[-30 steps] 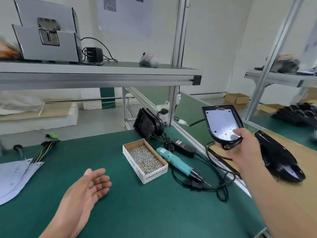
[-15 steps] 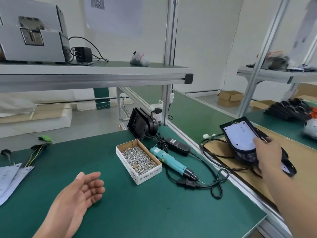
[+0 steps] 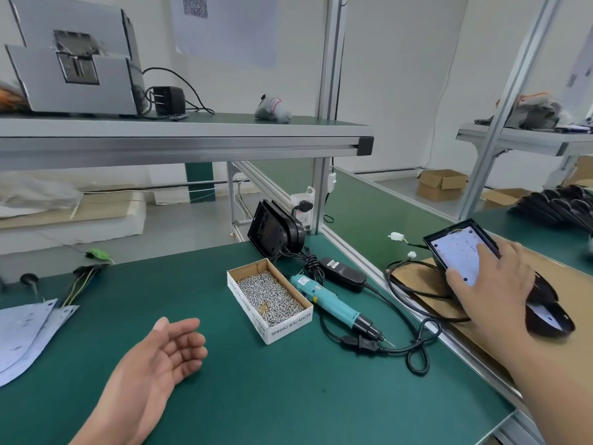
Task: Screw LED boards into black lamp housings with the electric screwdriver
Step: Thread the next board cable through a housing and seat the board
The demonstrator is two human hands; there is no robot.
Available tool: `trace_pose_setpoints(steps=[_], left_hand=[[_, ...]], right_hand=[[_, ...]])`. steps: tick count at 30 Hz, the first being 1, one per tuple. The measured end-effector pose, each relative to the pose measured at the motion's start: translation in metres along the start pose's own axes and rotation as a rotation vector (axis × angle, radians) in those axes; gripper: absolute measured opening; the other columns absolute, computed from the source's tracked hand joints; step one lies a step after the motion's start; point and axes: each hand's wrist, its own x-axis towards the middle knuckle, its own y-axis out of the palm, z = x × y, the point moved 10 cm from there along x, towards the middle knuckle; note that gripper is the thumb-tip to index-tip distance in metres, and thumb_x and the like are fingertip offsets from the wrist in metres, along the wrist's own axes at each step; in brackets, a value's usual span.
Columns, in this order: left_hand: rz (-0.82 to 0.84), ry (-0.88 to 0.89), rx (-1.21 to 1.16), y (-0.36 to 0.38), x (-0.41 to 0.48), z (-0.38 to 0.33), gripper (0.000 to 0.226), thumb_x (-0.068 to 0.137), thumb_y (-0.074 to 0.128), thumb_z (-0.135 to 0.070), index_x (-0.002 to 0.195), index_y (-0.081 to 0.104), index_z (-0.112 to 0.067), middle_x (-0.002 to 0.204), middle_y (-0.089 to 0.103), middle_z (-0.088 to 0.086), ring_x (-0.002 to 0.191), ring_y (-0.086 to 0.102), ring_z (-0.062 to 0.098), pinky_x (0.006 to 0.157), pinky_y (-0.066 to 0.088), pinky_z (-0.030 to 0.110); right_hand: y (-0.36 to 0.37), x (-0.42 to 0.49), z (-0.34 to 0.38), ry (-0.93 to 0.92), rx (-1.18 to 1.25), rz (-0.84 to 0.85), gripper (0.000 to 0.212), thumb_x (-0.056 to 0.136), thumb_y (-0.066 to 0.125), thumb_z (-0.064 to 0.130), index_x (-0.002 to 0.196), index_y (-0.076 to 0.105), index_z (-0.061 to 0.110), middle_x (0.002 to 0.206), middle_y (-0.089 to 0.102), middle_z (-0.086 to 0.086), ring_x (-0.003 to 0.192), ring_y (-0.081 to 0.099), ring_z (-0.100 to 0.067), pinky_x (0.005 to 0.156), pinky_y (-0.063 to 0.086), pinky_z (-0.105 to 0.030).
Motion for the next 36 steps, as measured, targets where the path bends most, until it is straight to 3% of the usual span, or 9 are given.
trace_pose_setpoints(steps=[3, 6, 12, 20, 24, 27, 29, 31, 36], left_hand=[[-0.017, 0.006, -0.006, 0.0, -0.002, -0.002, 0.064, 0.098, 0.049, -0.051, 0.129, 0.067, 0.002, 0.103, 0.071, 0.023, 0.089, 0.071, 0.033, 0.088, 0.052, 0.051], [-0.028, 0.006, -0.009, 0.002, -0.005, -0.003, 0.062, 0.099, 0.05, -0.05, 0.128, 0.068, 0.002, 0.104, 0.071, 0.024, 0.091, 0.07, 0.034, 0.089, 0.051, 0.052], [-0.038, 0.015, -0.009, 0.005, -0.009, -0.005, 0.061, 0.096, 0.055, -0.051, 0.126, 0.071, 0.0, 0.104, 0.072, 0.024, 0.091, 0.07, 0.035, 0.087, 0.052, 0.052], [-0.042, -0.007, -0.01, 0.006, -0.01, -0.006, 0.063, 0.093, 0.054, -0.051, 0.125, 0.07, 0.001, 0.101, 0.073, 0.021, 0.089, 0.07, 0.032, 0.085, 0.054, 0.048], [-0.051, -0.02, -0.012, 0.006, -0.009, -0.007, 0.064, 0.093, 0.055, -0.053, 0.126, 0.069, 0.0, 0.102, 0.073, 0.021, 0.09, 0.071, 0.032, 0.085, 0.054, 0.047], [-0.054, -0.025, -0.023, 0.006, -0.009, -0.008, 0.066, 0.096, 0.063, -0.059, 0.126, 0.07, -0.001, 0.102, 0.073, 0.021, 0.09, 0.071, 0.032, 0.083, 0.055, 0.045], [-0.05, -0.028, -0.031, 0.006, -0.009, -0.008, 0.068, 0.091, 0.065, -0.06, 0.125, 0.07, -0.001, 0.101, 0.073, 0.021, 0.09, 0.071, 0.031, 0.082, 0.055, 0.044], [-0.049, -0.028, -0.038, 0.006, -0.01, -0.007, 0.066, 0.095, 0.064, -0.058, 0.126, 0.069, 0.0, 0.101, 0.073, 0.021, 0.09, 0.071, 0.031, 0.081, 0.056, 0.043], [-0.035, -0.018, -0.053, 0.007, -0.01, -0.009, 0.064, 0.085, 0.066, -0.061, 0.116, 0.077, -0.006, 0.103, 0.073, 0.022, 0.091, 0.07, 0.032, 0.077, 0.06, 0.037]], right_hand=[[0.002, -0.005, 0.021, -0.091, 0.052, -0.046, 0.047, 0.095, 0.068, 0.035, 0.132, 0.061, 0.006, 0.152, 0.042, -0.018, 0.152, 0.023, -0.038, 0.123, 0.019, -0.059], [0.006, -0.014, 0.063, -0.259, 0.107, -0.114, 0.041, 0.092, 0.063, 0.028, 0.121, 0.071, 0.001, 0.126, 0.064, -0.018, 0.132, 0.045, -0.044, 0.116, 0.033, -0.053], [0.044, -0.037, 0.176, -0.455, 0.269, 0.062, 0.017, 0.1, 0.069, 0.019, 0.114, 0.077, 0.015, 0.105, 0.072, -0.004, 0.108, 0.052, -0.03, 0.093, 0.046, -0.043], [0.091, -0.038, 0.34, -0.862, 0.187, 0.249, 0.04, 0.097, 0.062, -0.002, 0.131, 0.072, 0.015, 0.145, 0.064, -0.006, 0.126, 0.057, -0.035, 0.112, 0.046, -0.045], [0.121, -0.039, 0.391, -1.037, -0.051, 0.372, 0.056, 0.09, 0.059, -0.005, 0.137, 0.066, 0.025, 0.171, 0.032, -0.002, 0.15, 0.03, -0.036, 0.116, 0.038, -0.051], [0.148, -0.042, 0.401, -1.084, -0.243, 0.507, 0.049, 0.091, 0.055, -0.002, 0.129, 0.071, 0.025, 0.172, 0.029, 0.002, 0.158, 0.017, -0.034, 0.124, 0.025, -0.054], [0.158, -0.044, 0.4, -1.099, -0.347, 0.554, 0.042, 0.09, 0.054, -0.003, 0.116, 0.075, 0.022, 0.16, 0.047, 0.003, 0.155, 0.023, -0.034, 0.122, 0.029, -0.053], [0.16, -0.043, 0.397, -1.105, -0.392, 0.543, 0.041, 0.086, 0.055, -0.006, 0.108, 0.075, 0.022, 0.13, 0.064, 0.007, 0.143, 0.035, -0.029, 0.108, 0.04, -0.046], [0.152, -0.039, 0.399, -1.108, -0.373, 0.481, 0.04, 0.083, 0.059, -0.009, 0.102, 0.073, 0.024, 0.099, 0.068, 0.009, 0.112, 0.045, -0.021, 0.086, 0.041, -0.036]])
